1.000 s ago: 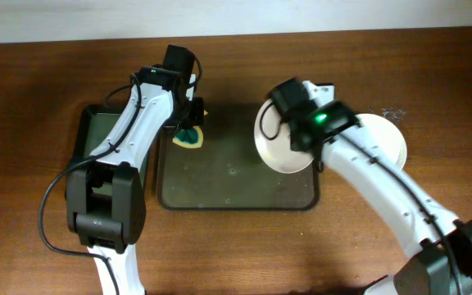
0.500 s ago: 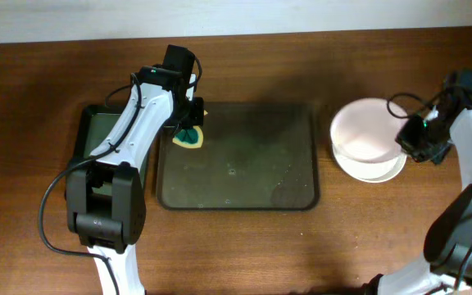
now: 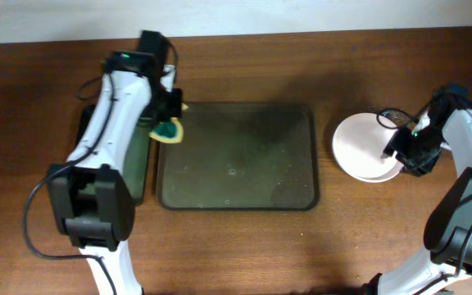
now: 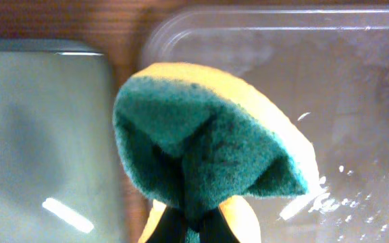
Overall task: Clean dirty plates on tray and stack at the side
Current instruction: 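Place the sponge in the small left tray with the left gripper, release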
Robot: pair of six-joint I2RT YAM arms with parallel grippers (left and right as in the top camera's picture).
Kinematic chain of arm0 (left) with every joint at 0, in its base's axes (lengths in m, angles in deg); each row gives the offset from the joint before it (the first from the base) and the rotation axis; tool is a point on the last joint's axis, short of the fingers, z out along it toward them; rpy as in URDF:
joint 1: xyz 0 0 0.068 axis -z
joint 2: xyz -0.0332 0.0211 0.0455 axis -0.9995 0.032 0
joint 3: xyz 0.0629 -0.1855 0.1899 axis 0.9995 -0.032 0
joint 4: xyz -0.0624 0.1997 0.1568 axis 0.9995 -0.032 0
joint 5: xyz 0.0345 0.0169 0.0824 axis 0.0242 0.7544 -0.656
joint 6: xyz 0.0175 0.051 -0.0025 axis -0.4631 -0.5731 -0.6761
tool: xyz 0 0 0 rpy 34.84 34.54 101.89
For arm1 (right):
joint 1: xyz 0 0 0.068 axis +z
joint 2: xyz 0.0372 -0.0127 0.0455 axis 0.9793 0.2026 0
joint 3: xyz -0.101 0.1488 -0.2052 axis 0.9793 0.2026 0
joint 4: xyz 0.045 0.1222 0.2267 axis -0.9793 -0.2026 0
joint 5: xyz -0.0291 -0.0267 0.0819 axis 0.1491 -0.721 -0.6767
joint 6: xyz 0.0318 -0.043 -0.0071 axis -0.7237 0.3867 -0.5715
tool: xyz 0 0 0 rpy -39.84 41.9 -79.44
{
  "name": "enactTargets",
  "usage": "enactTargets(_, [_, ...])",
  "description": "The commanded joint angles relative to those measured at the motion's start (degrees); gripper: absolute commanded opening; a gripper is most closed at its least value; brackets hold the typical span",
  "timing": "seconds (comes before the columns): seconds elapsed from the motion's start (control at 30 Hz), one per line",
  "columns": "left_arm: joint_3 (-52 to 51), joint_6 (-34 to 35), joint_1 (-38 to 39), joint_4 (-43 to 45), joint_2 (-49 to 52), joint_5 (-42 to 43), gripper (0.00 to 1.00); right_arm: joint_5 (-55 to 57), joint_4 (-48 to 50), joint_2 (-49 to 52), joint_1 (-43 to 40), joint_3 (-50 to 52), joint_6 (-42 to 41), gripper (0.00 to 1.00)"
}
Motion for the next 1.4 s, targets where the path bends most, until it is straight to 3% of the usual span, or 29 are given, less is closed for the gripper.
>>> enactTargets(0.0, [3.5,-13.8,-5.6,-3.1,-3.0,-1.3,0.00,-0.9,-3.5,-5.4,4.0,-8.0,1.9,0.59])
enactTargets(0.2, [1.9,-16.5,-13.0,-4.1,-2.7,-5.4,0.00,-0.3,-6.3,-6.5,13.2,-12.3,2.2,0.77])
enactTargets(0.3, [-3.7,-20.9,-16.6,1.3,-2.7,-5.4,0.00,0.7,-5.8,-6.2,17.7,-12.2,2.1,0.80])
enactTargets(0.37, [-9.2,-20.9,-17.6,6.5,-2.7,-5.2,0.00,2.8,-5.2,-6.2,20.5,-12.2,2.1,0.88])
enactTargets(0.6, [-22.1,-20.0,-17.6,15.3,-2.7,-5.2,0.00,3.9,-5.2,-6.2,24.2,-12.2,2.1,0.89])
enactTargets(0.63, [-23.3,-19.2,-17.6,16.5,-2.7,-5.2,0.04,3.8,-5.2,-6.2,24.2,-12.2,2.1,0.90])
enactTargets(0.67, [-25.8,-18.0,-17.6,19.3,-2.7,-5.2,0.35,3.9,-5.4,-6.2,24.2,-12.2,2.1,0.90])
enactTargets(0.7, [-25.9,-17.7,-17.6,19.6,-2.7,-5.3,0.78,3.8,-5.4,-6.2,24.2,-12.2,2.1,0.94])
enactTargets(0.73, [-25.8,-16.9,-17.6,19.8,-2.7,-5.2,1.00,3.9,-5.4,-6.2,24.2,-12.3,2.1,0.98])
enactTargets(0.93, [-16.2,-12.6,-17.1,11.5,-6.7,-3.0,1.00,3.9,-10.7,-8.5,24.2,-17.4,2.6,0.98])
enactTargets(1.07, [-8.4,-12.6,-16.0,7.5,-11.5,4.9,0.99,3.9,-16.4,-13.2,24.2,-23.5,3.4,0.98])
enactTargets(1.37, [-8.2,-12.7,-15.8,8.5,-13.6,7.5,0.99,3.6,-23.5,-32.5,24.2,-24.9,3.3,0.98])
